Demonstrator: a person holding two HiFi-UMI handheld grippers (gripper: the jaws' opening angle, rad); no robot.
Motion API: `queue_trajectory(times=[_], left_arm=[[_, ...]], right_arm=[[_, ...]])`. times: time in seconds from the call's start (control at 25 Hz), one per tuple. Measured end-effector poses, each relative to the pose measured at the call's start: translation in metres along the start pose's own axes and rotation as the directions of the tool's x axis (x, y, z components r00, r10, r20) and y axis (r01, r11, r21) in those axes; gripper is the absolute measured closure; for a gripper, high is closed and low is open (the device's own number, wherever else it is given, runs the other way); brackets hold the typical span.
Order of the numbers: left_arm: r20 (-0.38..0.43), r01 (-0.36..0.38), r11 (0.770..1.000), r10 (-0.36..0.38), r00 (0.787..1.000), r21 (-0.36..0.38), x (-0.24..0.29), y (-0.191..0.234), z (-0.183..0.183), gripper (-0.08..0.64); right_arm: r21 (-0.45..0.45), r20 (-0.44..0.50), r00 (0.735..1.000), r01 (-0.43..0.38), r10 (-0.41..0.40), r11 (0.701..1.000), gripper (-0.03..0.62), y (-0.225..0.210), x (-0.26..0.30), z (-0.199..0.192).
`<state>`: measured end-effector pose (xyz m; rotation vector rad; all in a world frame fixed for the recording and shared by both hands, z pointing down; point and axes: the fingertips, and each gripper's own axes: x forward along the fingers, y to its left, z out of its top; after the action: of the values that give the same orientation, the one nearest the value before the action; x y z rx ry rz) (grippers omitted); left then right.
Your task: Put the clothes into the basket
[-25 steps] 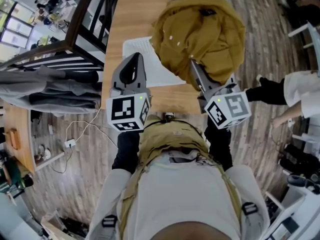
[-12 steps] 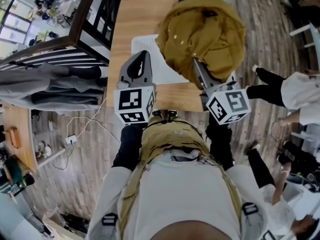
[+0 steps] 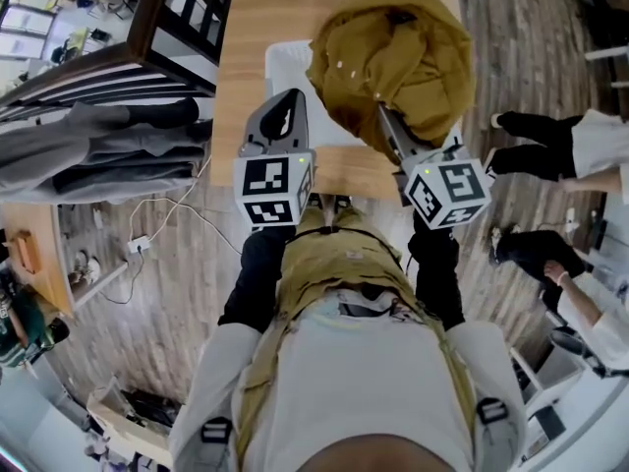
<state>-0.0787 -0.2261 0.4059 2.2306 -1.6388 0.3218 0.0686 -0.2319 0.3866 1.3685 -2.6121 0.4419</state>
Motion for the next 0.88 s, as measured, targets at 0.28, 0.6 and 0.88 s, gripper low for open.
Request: queue_trajectory(times=[0.28,0.6,0.88], left_arm=[[-0.080,-0.025,0.999,0.022,0.997,-0.034,0.020,0.013,-0.033,0.560],[-0.168,-0.037,0.998,0.029,0.985,-0.045,0.042,0.023,-0.060,0.560],[-0.238,-0.044,0.997,0.027,0.971,-0.068,0.056,0.031,-0.081,0.560]], right_arm=[[-0.032,-0.085,0.996,-0.017,0.014,0.999,0.364,-0.008,0.030,-0.028],[-0.105,-0.208,0.977,-0.059,0.036,0.993,0.364,-0.020,0.062,-0.063],[-0.167,-0.333,0.940,-0.133,0.071,0.977,0.364,-0.017,0.088,-0.100]])
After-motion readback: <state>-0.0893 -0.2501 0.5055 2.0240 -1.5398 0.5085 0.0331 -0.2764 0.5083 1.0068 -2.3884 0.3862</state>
